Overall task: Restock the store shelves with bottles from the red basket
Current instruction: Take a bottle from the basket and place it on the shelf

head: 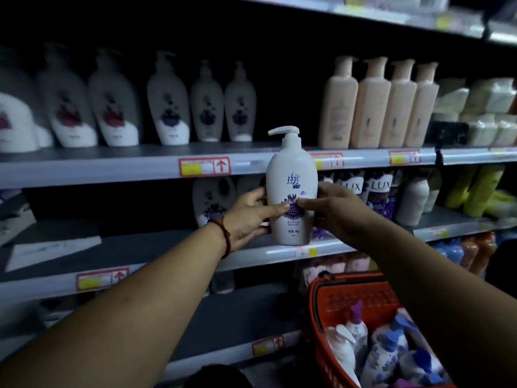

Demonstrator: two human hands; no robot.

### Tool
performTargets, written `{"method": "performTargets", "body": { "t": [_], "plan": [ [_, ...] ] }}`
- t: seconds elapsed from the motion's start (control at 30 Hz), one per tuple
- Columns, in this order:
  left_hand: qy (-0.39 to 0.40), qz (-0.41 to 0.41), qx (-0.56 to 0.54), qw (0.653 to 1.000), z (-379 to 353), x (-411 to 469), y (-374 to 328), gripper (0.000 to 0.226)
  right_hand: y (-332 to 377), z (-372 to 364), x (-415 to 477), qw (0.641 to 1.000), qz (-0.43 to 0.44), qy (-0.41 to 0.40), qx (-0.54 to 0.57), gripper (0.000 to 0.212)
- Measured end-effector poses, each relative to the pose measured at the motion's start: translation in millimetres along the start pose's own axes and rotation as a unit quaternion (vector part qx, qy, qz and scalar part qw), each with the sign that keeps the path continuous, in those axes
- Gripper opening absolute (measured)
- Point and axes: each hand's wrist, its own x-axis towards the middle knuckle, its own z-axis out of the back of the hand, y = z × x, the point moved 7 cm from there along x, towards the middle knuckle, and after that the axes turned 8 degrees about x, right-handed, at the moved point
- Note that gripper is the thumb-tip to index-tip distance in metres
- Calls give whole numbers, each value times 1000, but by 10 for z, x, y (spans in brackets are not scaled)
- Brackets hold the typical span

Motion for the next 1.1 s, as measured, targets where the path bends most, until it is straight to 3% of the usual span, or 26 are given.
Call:
{"method": "performTargets", "body": {
  "t": [0.27, 0.57, 0.8, 0.97, 1.1],
  "plan": [
    [-38, -82, 46, 995, 778, 52, -938, 46, 677, -640, 546, 995, 93, 22, 37, 29],
    [-137, -153, 58, 977, 1519, 473, -1307, 38, 1071, -1146, 1426, 989, 137, 53, 9, 30],
    [-173, -144, 93, 970, 1983, 1071, -1284, 42, 995, -1268, 2228, 991, 125, 52, 11, 31],
    [-250, -151, 189, 938, 2217, 1330, -1065, 32, 598, -1353, 2608, 994, 89, 21, 62, 28],
    [-288, -133, 248, 915, 2314, 1392, -975, 48, 479, -1349, 2716, 993, 109, 8, 35, 36]
  ]
}}
